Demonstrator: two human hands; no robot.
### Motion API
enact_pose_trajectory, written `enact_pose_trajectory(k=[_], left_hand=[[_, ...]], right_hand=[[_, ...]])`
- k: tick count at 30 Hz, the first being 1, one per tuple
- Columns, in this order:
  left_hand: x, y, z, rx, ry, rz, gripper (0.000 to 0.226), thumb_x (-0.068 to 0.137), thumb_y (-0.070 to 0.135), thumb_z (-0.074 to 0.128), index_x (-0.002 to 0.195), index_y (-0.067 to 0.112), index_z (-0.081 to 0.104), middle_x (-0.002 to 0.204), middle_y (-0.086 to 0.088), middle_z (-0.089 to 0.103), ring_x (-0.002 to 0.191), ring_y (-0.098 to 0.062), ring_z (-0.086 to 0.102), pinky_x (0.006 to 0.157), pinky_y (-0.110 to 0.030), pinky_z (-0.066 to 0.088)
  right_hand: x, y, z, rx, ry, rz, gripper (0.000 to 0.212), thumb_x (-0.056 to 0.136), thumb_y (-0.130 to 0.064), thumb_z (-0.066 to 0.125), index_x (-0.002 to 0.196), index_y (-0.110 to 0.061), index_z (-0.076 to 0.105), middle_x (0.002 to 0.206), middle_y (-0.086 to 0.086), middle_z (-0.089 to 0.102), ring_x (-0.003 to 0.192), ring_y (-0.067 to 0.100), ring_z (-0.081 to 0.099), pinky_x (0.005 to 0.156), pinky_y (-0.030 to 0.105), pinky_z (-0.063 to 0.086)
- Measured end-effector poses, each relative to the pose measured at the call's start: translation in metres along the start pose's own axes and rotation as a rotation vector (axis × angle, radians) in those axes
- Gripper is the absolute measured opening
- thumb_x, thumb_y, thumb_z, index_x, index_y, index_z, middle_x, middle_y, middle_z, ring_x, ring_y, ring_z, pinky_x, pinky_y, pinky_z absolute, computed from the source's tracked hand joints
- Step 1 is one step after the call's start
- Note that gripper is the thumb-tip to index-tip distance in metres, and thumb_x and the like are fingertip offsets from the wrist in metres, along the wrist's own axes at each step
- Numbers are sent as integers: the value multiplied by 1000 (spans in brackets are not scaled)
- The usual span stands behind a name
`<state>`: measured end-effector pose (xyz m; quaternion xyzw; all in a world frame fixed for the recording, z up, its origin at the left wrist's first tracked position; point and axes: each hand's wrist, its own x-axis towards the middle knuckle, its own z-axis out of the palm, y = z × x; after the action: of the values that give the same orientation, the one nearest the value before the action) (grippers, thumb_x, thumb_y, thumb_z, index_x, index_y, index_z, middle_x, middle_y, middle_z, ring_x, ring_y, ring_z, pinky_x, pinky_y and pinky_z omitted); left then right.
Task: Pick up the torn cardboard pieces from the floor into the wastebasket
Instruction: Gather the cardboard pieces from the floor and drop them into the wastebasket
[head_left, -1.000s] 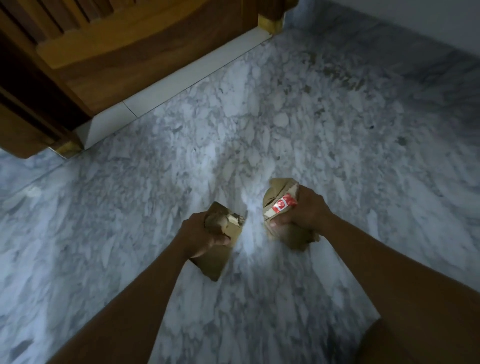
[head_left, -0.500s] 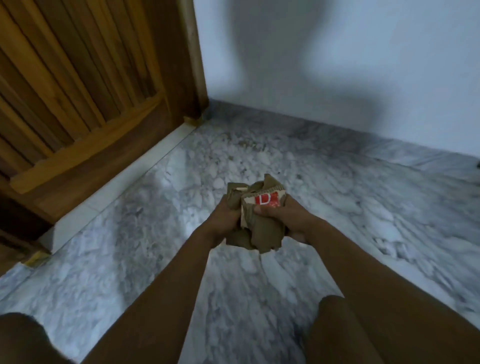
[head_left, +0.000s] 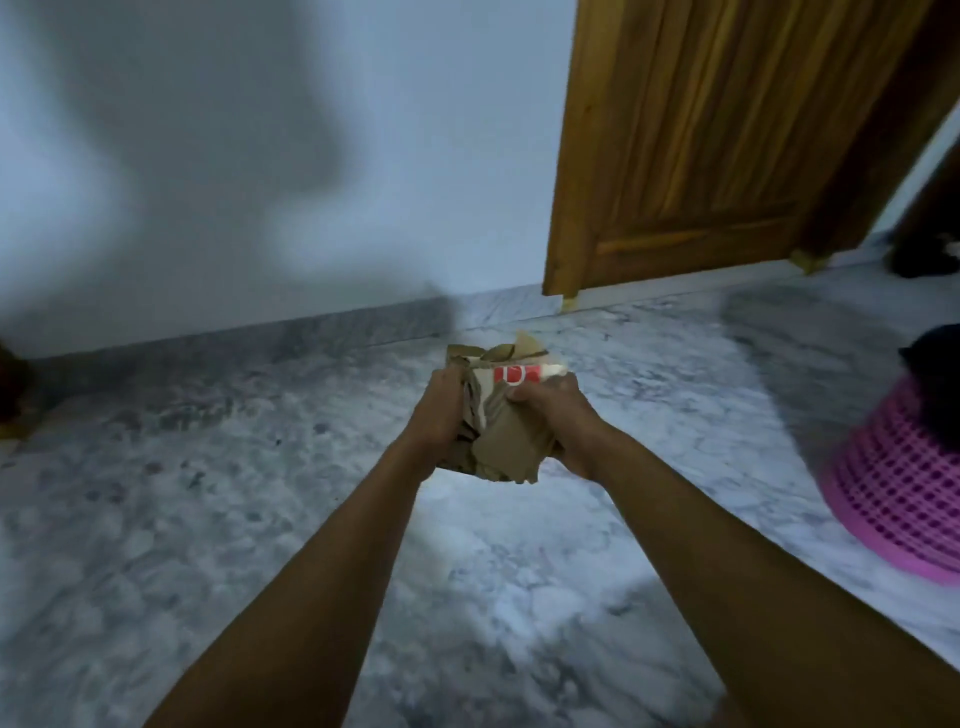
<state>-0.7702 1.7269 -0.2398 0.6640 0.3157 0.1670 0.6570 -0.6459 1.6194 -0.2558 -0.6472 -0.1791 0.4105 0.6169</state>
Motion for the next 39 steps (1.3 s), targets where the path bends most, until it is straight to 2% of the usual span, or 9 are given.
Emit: enact_pose_trajectory(k=[2,5,8,14,18,24,31,35,39], left_hand=[[42,0,42,42,-52,8,58,93,60,38,117,15,66,111,-12,72,98,-29,71,82,-50,59],[83,11,109,50,-110,-45,54,80,42,55,116,1,55,110,-22,62,82,-24,66,61,-34,57],[110,33,185,68,-251,-10,48,86,45,56,126,18,55,119,-6,65,99,-20,68,82,-41,60],[140,55,272,54,-306,-52,45,81,50,54,113,21,64,107,-10,72,96,-29,70,86,-47,56],[158,79,328,181,-455,-41,43,81,46,52,115,25,65,111,-3,71,100,-26,67,91,-43,54],[165,151,409,317,-587,-52,36,93,38,51,109,10,65,102,-21,68,92,-38,68,70,-40,58],[124,285,481,286,-725,-235,13,99,26,53,92,28,65,94,-12,69,77,-29,67,60,-34,55],[116,333,542,323,-817,-253,24,91,33,57,109,20,66,111,-14,70,98,-34,69,88,-54,57],[124,337,594,426,-816,-218,16,97,30,51,89,26,65,102,-7,69,94,-28,65,86,-41,53]], right_hand=[[-6,-14,-53,20,53,-29,72,75,-32,81,136,-17,45,115,18,70,96,40,73,78,58,59],[-21,-36,-125,-3,139,-60,54,89,-28,76,127,-20,39,116,20,67,95,47,70,75,65,53],[-32,-58,-196,15,253,-61,51,93,-27,73,127,-22,36,118,18,63,86,43,68,73,71,52],[-28,-57,-265,109,377,-141,53,89,-30,77,133,-25,48,113,26,68,69,39,63,43,34,45],[-19,-43,-310,248,585,-181,52,90,-32,75,134,-18,51,114,28,68,66,36,65,40,31,44],[-47,-107,-362,361,826,-145,37,92,-29,74,119,-23,50,115,23,66,84,40,67,66,81,44],[-130,-227,-416,394,1034,-11,48,90,-38,75,132,-28,54,125,5,66,105,28,69,74,41,63],[-155,-262,-471,377,1122,82,77,79,-57,77,145,-35,45,134,-1,60,114,26,63,90,51,59],[-151,-263,-520,368,1102,180,91,79,-66,71,154,-35,30,145,-3,49,125,30,56,98,47,54]])
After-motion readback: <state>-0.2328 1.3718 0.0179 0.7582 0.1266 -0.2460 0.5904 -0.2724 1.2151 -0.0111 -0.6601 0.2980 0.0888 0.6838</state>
